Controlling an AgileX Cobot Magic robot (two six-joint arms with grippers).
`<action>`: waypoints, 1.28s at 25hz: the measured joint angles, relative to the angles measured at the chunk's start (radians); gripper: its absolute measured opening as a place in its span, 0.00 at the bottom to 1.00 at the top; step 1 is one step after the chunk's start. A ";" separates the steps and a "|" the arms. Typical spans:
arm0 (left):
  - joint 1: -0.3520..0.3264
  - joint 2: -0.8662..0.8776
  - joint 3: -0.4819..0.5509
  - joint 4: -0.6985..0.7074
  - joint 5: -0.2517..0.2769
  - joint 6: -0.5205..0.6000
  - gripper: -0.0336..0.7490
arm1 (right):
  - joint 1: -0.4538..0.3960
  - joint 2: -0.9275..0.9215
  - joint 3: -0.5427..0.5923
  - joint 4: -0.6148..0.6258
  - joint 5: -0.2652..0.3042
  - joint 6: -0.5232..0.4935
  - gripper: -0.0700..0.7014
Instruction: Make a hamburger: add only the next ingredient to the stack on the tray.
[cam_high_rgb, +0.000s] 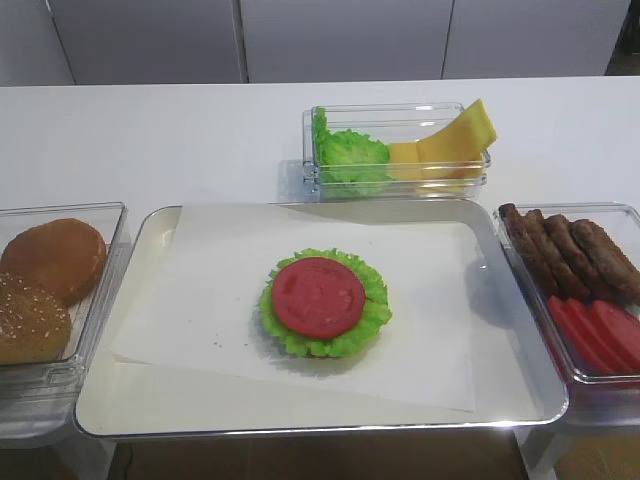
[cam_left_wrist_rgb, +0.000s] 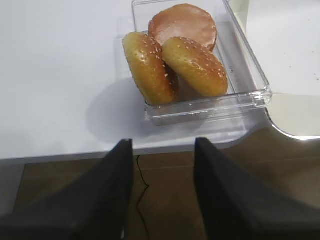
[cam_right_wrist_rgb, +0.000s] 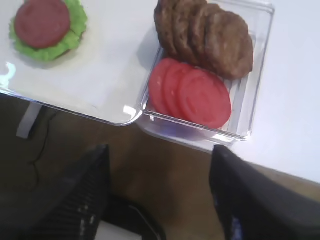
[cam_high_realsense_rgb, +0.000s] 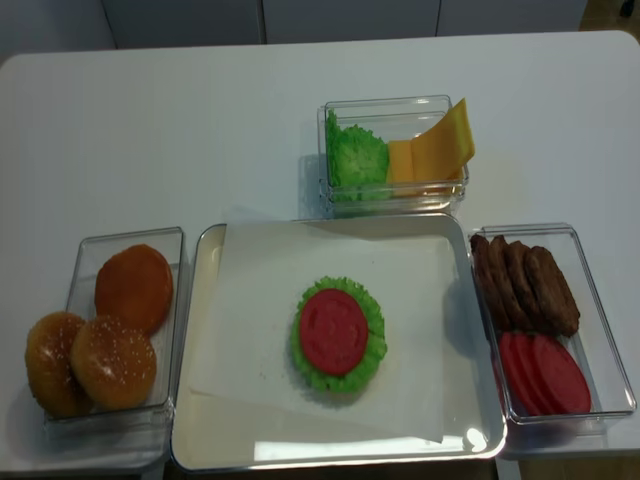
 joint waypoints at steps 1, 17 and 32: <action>0.000 0.000 0.000 0.000 0.000 0.000 0.43 | 0.000 -0.049 0.011 0.000 0.002 0.000 0.72; 0.000 0.000 0.000 0.000 0.000 0.000 0.43 | 0.000 -0.427 0.234 -0.002 -0.093 -0.013 0.72; 0.000 0.000 0.000 0.000 0.000 0.000 0.43 | 0.000 -0.427 0.288 -0.008 -0.121 -0.024 0.72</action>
